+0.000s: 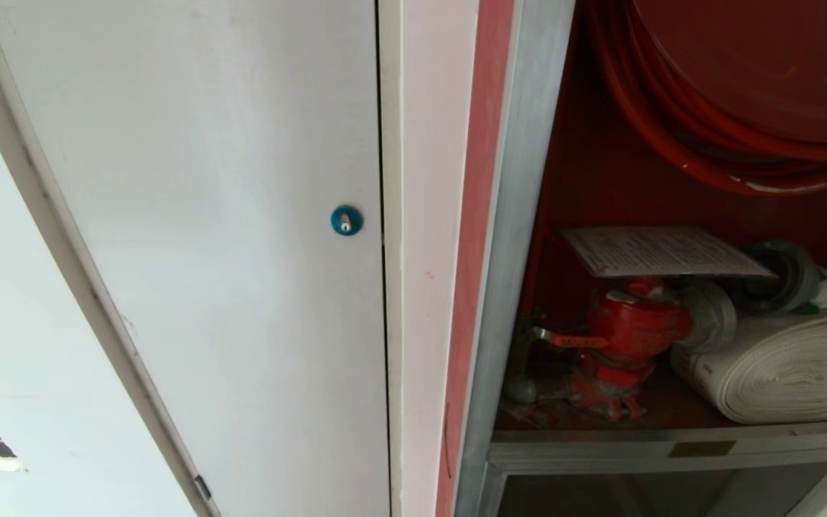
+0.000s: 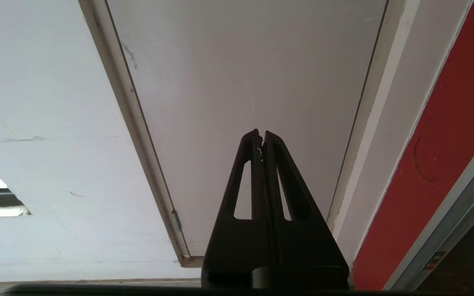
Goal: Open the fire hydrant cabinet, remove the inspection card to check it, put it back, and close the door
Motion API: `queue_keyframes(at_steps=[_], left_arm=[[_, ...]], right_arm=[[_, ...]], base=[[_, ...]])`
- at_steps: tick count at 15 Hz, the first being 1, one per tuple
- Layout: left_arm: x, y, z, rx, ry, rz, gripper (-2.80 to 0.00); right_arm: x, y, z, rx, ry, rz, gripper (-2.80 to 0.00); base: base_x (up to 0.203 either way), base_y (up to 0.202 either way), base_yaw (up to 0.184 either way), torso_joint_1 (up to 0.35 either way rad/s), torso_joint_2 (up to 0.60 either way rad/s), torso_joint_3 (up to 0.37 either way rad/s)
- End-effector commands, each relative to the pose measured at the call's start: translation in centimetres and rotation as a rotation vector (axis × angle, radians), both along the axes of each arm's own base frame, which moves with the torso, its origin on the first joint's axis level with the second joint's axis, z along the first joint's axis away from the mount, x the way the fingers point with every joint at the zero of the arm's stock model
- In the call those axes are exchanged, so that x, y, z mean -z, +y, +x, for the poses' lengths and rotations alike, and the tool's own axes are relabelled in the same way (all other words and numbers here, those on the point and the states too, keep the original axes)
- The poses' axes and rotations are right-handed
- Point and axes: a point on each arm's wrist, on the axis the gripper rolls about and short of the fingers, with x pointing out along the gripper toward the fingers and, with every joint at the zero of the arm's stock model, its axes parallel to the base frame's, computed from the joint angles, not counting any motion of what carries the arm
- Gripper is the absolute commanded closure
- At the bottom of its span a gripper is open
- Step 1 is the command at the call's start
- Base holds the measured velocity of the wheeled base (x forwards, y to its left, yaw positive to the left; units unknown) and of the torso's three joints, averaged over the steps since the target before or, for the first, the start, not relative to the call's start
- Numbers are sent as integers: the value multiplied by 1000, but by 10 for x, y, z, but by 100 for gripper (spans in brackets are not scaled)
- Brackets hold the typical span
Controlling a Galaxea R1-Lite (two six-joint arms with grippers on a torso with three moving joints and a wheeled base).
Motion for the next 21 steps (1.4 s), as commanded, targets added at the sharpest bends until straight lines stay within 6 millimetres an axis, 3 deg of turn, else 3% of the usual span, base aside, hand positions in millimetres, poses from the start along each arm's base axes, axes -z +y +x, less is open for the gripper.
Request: queue_keyframes(at_steps=[1, 4, 6, 13, 14, 21], left_arm=[[4, 0, 1, 0, 14, 0, 0], [4, 0, 1, 0, 14, 0, 0], [3, 0, 1, 0, 13, 0, 0], [4, 0, 1, 0, 14, 0, 0], [4, 0, 1, 0, 14, 0, 0], [3, 0, 1, 0, 13, 0, 0]], right_arm=[[-17, 0, 21, -10, 34, -31, 0], [-52, 1, 37, -30, 34, -108, 0], [-57, 1, 37, -51, 169, -112, 0], [-63, 2, 39, -121, 282, -171, 0], [-63, 2, 44, -131, 295, -165, -280], [-59, 2, 91, -190, 390, -96, -280]], base=[[0, 0, 0, 0, 0, 0], [0, 0, 0, 0, 0, 0], [0, 0, 0, 0, 0, 0], [0, 0, 0, 0, 0, 0], [0, 0, 0, 0, 0, 0], [0, 0, 0, 0, 0, 0]])
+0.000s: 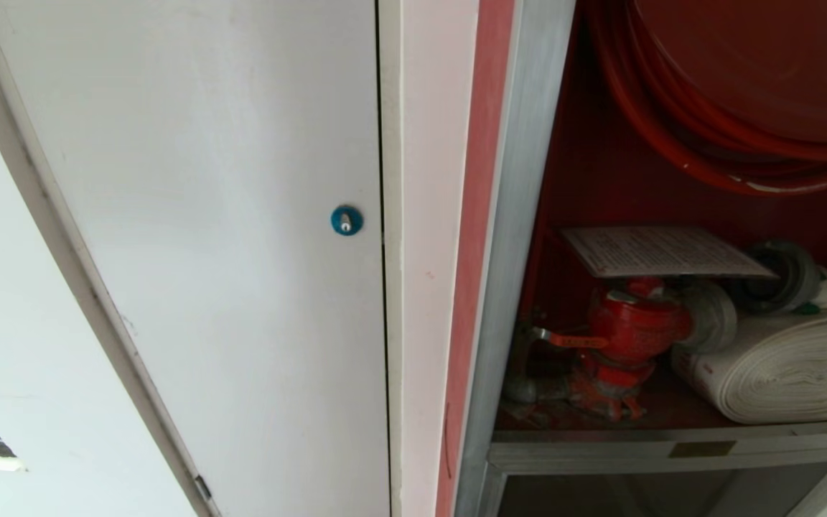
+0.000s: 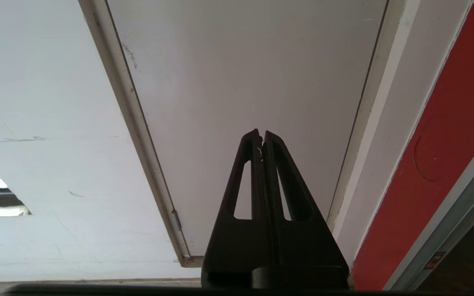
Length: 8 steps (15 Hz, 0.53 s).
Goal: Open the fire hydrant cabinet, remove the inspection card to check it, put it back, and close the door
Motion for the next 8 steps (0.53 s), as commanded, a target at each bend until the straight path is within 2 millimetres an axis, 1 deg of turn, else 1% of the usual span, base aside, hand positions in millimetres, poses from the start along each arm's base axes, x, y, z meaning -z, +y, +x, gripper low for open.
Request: queue_keyframes(at_steps=[1, 3, 4, 8], left_arm=[[3, 0, 1, 0, 13, 0, 0], [4, 0, 1, 0, 14, 0, 0], [3, 0, 1, 0, 13, 0, 0], [4, 0, 1, 0, 15, 0, 0]], right_arm=[[5, -1, 20, 4, 46, -10, -280], [4, -3, 34, 5, 6, -49, -280], [5, -7, 40, 16, 5, -85, -280], [11, -9, 57, 14, 17, -107, -280]], base=[[0, 0, 0, 0, 0, 0], [0, 0, 0, 0, 0, 0], [0, 0, 0, 0, 0, 0], [0, 0, 0, 0, 0, 0]])
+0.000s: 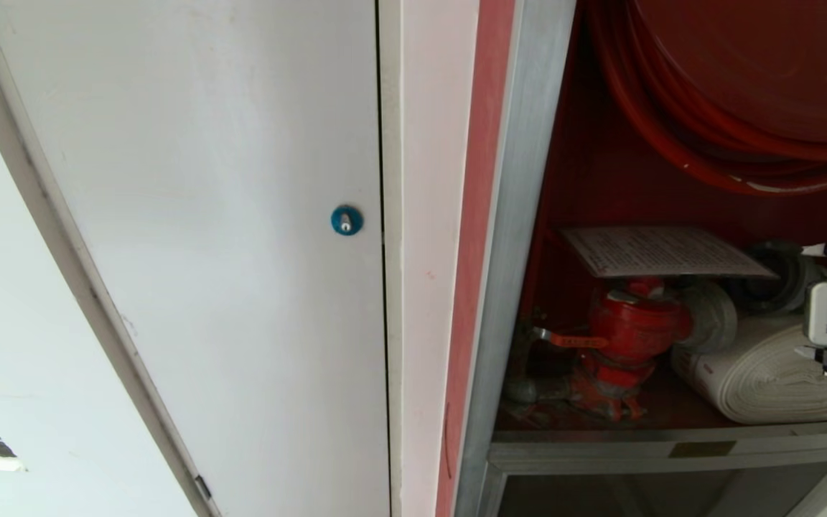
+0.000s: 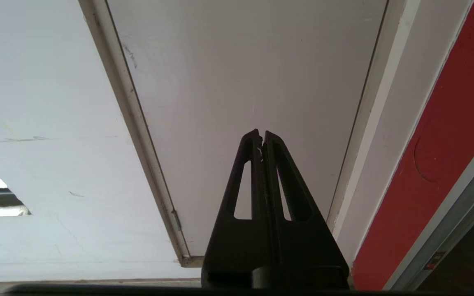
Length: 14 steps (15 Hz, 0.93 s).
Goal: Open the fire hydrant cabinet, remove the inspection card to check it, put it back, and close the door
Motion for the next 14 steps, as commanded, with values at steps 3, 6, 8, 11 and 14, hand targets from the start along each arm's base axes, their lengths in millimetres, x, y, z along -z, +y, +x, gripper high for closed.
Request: queue_keyframes(at_steps=[3, 6, 8, 11, 14], left_arm=[[4, 0, 1, 0, 14, 0, 0], [4, 0, 1, 0, 14, 0, 0], [3, 0, 1, 0, 13, 0, 0], [4, 0, 1, 0, 15, 0, 0], [4, 0, 1, 0, 15, 0, 0]], right_arm=[[10, -2, 29, -1, 13, -9, -280], [13, -3, 52, -5, -13, -24, -280], [16, -4, 61, -6, -25, -30, -280], [21, -8, 79, -7, -45, -63, -280], [17, -15, 92, 9, -63, -93, -280]], base=[[0, 0, 0, 0, 0, 0], [0, 0, 0, 0, 0, 0], [0, 0, 0, 0, 0, 0], [0, 0, 0, 0, 0, 0], [0, 0, 0, 0, 0, 0]])
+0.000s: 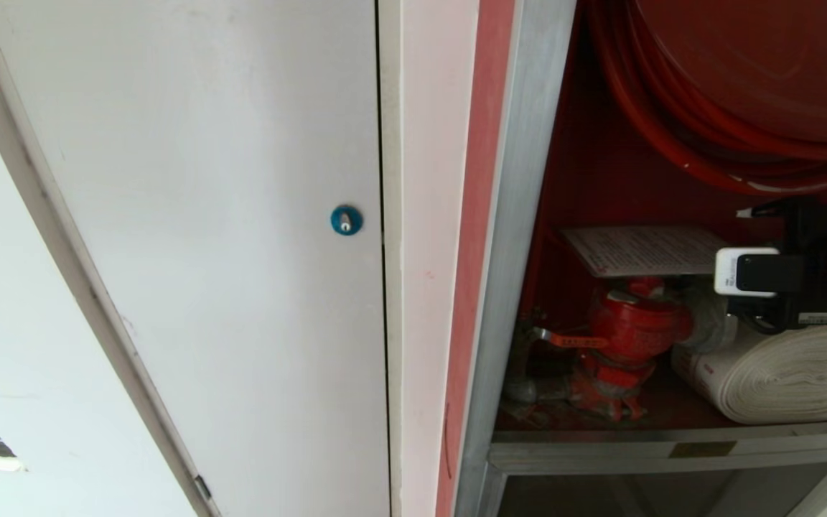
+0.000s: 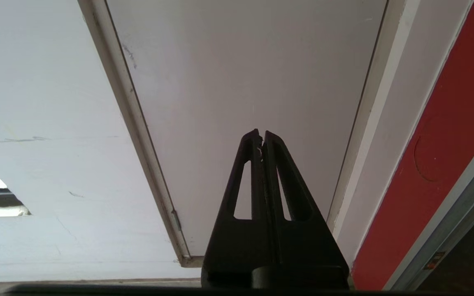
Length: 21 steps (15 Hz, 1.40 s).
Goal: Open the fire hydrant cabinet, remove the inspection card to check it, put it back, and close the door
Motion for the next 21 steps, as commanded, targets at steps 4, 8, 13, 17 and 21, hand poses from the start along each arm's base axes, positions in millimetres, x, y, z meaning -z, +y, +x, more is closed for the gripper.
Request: queue_keyframes(at_steps=[4, 8, 13, 17, 21], left_arm=[[4, 0, 1, 0, 15, 0, 0], [4, 0, 1, 0, 15, 0, 0], [4, 0, 1, 0, 15, 0, 0], [4, 0, 1, 0, 15, 0, 0], [3, 0, 1, 0, 13, 0, 0]], right_arm=[[6, -4, 21, 5, 6, -16, -280], [7, -5, 33, 4, -16, -18, -280], [4, -6, 38, 6, -27, -19, 0], [5, -7, 38, 8, -23, -19, 0], [5, -10, 36, 23, -24, -20, 0]], base=[[0, 0, 0, 0, 0, 0], [0, 0, 0, 0, 0, 0], [0, 0, 0, 0, 0, 0], [0, 0, 0, 0, 0, 0], [0, 0, 0, 0, 0, 0]])
